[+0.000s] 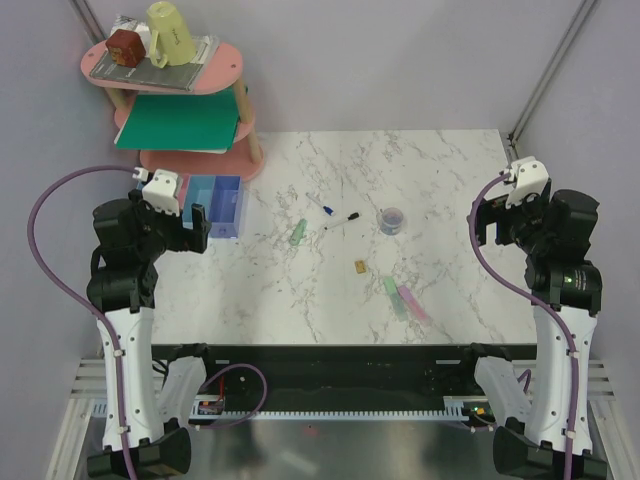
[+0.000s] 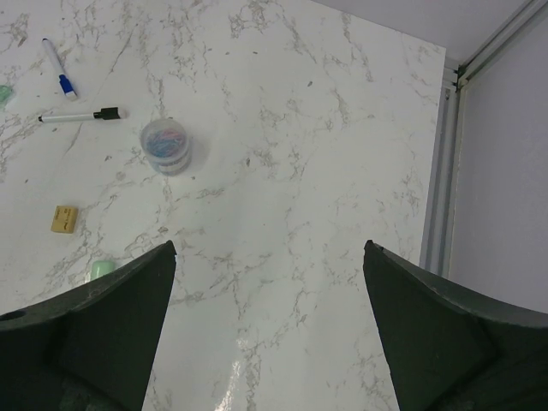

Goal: Sort the stationery into containers
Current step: Move the storage box to the center of the board.

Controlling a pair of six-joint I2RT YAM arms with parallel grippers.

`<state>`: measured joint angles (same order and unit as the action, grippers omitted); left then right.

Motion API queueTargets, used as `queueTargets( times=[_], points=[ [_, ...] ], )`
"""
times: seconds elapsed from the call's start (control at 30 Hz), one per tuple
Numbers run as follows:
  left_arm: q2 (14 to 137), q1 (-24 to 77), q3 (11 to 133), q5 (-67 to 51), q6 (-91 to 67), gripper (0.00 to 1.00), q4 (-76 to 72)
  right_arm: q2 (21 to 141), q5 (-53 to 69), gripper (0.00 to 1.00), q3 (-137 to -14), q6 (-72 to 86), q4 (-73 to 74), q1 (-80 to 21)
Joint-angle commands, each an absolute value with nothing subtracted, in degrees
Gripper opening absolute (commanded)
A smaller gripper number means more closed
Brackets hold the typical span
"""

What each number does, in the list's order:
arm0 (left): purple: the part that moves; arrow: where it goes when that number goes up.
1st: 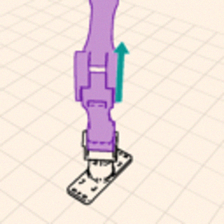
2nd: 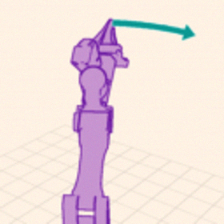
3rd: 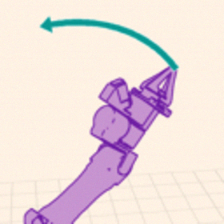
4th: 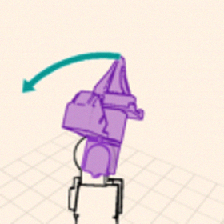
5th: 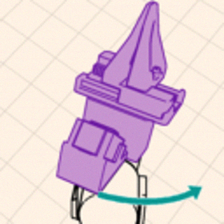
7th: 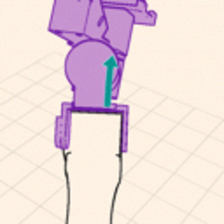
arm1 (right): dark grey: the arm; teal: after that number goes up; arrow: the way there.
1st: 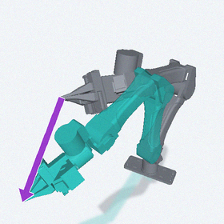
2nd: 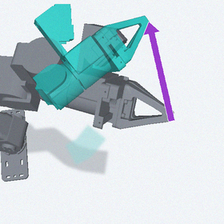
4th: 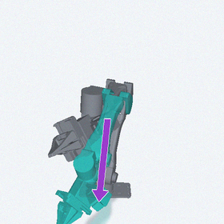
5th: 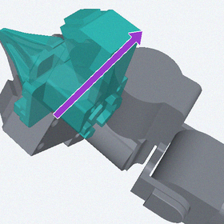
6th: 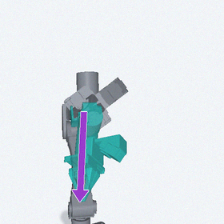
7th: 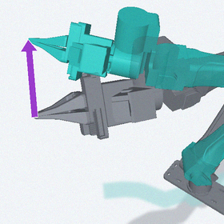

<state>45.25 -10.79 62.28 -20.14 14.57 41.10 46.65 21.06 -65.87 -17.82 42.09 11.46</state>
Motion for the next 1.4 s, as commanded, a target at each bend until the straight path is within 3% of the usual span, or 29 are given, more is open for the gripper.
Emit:
queueTargets(
  times=[0.0, 0.33, 0.63, 0.9, 1.37],
  points=[
    [44.56, -10.72, 61.7, -22.15, 14.94, 1.0, 41.48, 45.79, 22.94, 0.98, -65.39, -18.46, 41.04, 11.43],
    [46.22, -10.81, 59.94, -18.12, 15.99, 1.0, 41.22, 45.53, 23.91, 0.98, -64.34, -20.48, 40.52, 11.43],
    [64.23, -10.81, 59.76, -18.19, 19.07, 0.99, 37.63, 45.53, 24.61, 0.98, -63.72, -20.65, 40.17, 11.43],
    [81.1, -10.81, 67.4, -18.46, 17.32, 0.94, 30.15, 45.62, 24.08, 0.98, -62.49, -21.18, 40.25, 11.43],
    [96.94, -10.81, 74.09, -16.7, 15.91, 0.88, 23.47, 51.06, 28.74, 0.98, -62.31, -21.8, 38.5, 11.43]
  ],
)
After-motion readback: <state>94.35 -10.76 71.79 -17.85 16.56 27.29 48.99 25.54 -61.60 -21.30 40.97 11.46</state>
